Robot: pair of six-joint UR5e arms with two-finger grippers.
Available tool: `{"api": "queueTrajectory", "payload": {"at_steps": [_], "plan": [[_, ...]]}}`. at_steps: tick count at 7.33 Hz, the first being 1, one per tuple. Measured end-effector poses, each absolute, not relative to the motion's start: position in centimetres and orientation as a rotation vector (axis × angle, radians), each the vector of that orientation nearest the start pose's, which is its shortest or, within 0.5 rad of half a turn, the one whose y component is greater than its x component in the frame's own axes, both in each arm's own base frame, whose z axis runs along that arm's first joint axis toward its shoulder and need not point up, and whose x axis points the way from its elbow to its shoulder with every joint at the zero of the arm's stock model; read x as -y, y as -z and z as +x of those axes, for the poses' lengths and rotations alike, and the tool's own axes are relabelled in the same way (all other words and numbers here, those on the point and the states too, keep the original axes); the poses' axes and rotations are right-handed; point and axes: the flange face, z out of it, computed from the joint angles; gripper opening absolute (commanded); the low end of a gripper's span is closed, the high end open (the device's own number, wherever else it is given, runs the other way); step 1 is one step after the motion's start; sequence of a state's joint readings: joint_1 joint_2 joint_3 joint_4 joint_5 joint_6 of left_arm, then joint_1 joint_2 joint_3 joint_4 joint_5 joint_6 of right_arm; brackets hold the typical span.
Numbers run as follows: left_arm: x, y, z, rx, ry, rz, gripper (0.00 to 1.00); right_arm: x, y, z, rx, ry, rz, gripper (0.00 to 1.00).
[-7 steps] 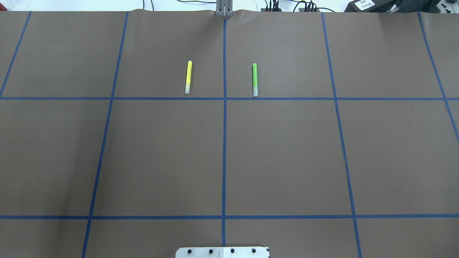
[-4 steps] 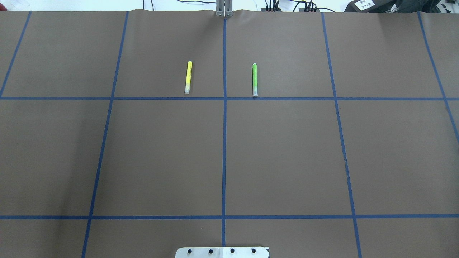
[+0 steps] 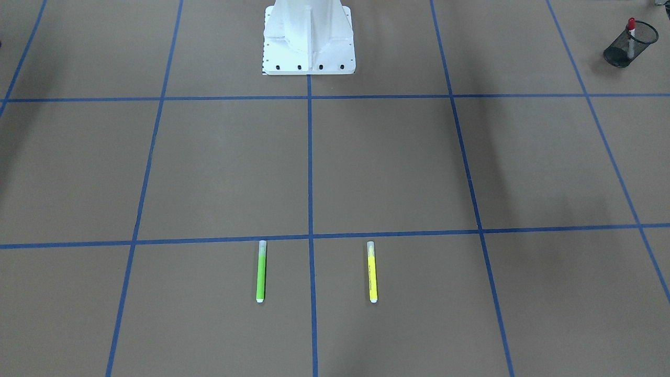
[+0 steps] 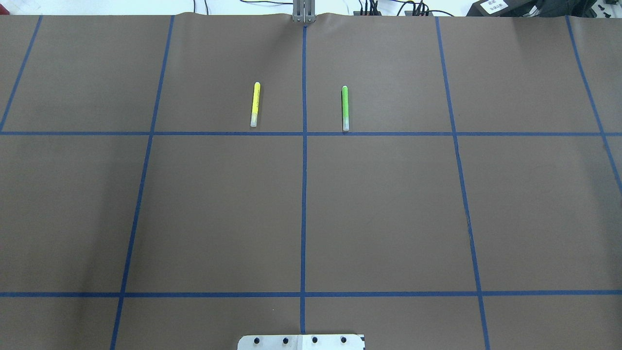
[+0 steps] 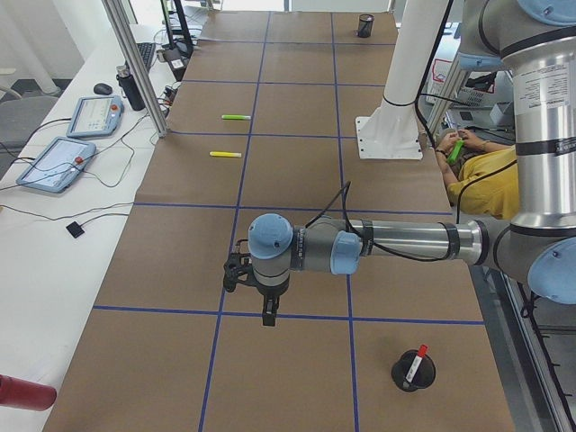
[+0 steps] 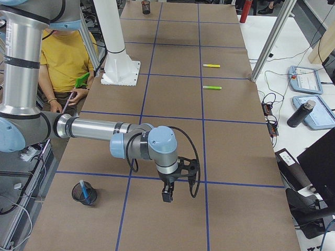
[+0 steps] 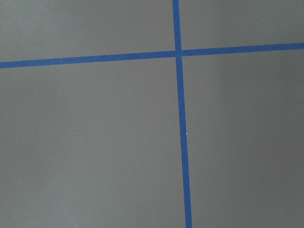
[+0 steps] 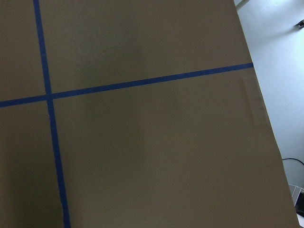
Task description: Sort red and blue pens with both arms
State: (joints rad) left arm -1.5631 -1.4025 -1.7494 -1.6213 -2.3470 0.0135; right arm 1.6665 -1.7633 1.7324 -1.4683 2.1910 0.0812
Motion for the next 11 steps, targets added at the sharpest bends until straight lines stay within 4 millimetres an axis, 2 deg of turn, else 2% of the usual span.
{"api": "queueTrajectory", "payload": {"at_steps": [1,3,6,11], "plan": [[42.5,-64.2,-6.0,-0.775,-0.046,0.062,1.0,41.4,-66.5,9.3,0.626,-0.095,0.06,1.0],[42.5,-64.1,-6.2,-0.762,-0.051,0.067,1.0,41.6,-67.2,6.9,0.687,-0.049,0.025,1.0],[42.6,-64.3,-6.3,-0.733,-0.056,0.068,1.0,41.1,-68.5,6.3,0.736,-0.045,-0.008,1.0],[42.4,-64.4,-6.3,-0.732,-0.055,0.066,1.0,41.6,-68.0,6.1,0.74,-0.023,0.066,1.0]]}}
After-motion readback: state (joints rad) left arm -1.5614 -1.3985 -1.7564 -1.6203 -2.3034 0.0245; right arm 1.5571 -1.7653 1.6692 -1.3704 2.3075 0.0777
